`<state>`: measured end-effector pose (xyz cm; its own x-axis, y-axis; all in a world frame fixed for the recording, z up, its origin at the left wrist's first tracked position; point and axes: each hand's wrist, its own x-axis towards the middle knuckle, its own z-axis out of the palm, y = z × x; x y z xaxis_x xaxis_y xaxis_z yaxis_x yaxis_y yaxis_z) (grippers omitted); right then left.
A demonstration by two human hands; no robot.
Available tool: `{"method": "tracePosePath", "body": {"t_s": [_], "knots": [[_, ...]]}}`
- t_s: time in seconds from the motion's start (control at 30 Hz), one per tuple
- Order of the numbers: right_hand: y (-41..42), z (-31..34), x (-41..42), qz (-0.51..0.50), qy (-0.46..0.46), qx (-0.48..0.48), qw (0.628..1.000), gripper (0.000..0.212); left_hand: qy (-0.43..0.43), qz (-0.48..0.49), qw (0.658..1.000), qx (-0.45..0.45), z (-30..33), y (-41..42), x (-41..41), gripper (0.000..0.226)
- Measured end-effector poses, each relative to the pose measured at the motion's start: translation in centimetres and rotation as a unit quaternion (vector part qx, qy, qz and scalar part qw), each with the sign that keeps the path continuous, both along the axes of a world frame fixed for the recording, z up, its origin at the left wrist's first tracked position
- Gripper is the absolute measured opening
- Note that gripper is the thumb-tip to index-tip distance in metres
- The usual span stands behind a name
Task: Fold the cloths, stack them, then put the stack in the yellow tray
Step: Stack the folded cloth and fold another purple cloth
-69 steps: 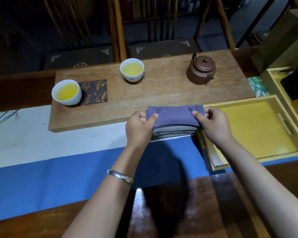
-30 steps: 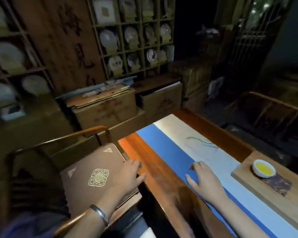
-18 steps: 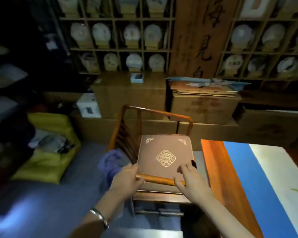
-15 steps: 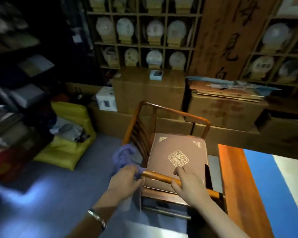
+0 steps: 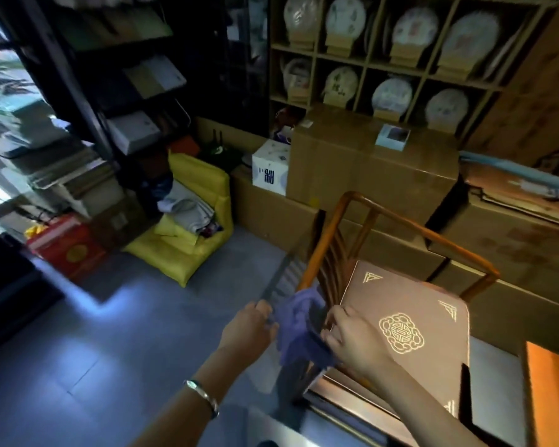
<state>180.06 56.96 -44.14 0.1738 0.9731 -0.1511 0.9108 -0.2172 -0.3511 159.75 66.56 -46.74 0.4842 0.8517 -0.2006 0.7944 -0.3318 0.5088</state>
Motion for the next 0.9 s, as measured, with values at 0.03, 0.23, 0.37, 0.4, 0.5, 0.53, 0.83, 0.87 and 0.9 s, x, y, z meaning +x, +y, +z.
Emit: {"method": "tracePosePath", "body": {"t_s": [0.03,0.23,0.37,0.4,0.5,0.53,0.83,0.87,0.9], "knots": [[1.5,-0.1,0.1,0.004,-0.006,-0.001,1.000,0.027,0.005,-0.017,1.000,-0.001,-0.4,1.2,0.4,0.034],[8.4,-1.4,1.2,0.012,-0.021,-0.026,0.999,0.029,0.015,-0.042,0.998,-0.053,-3.4,6.2,2.3,0.049],[11.3,-3.9,2.3,0.048,-0.032,-0.068,0.996,0.032,0.046,-0.069,0.990,-0.110,-6.2,7.5,3.8,0.061],[11.9,-4.7,2.5,0.061,-0.036,-0.080,0.994,0.037,0.056,-0.081,0.987,-0.124,-6.8,7.5,4.1,0.064],[13.1,-6.7,2.8,0.116,-0.060,-0.124,0.984,0.048,0.038,-0.069,0.984,-0.162,-8.3,7.5,4.7,0.053],[13.3,-7.3,2.8,0.131,-0.071,-0.135,0.980,0.050,0.027,-0.063,0.983,-0.169,-8.6,7.5,4.8,0.048],[12.3,-8.1,4.6,0.169,-0.054,-0.108,0.978,0.026,-0.034,-0.109,0.977,-0.178,-7.8,8.4,4.7,0.016],[11.8,-7.8,4.9,0.167,-0.047,-0.108,0.979,0.023,-0.041,-0.119,0.976,-0.177,-7.5,8.6,4.8,0.017],[11.3,-7.5,5.2,0.160,-0.042,-0.111,0.980,0.022,-0.047,-0.136,0.974,-0.174,-7.2,8.7,4.8,0.017]]}}
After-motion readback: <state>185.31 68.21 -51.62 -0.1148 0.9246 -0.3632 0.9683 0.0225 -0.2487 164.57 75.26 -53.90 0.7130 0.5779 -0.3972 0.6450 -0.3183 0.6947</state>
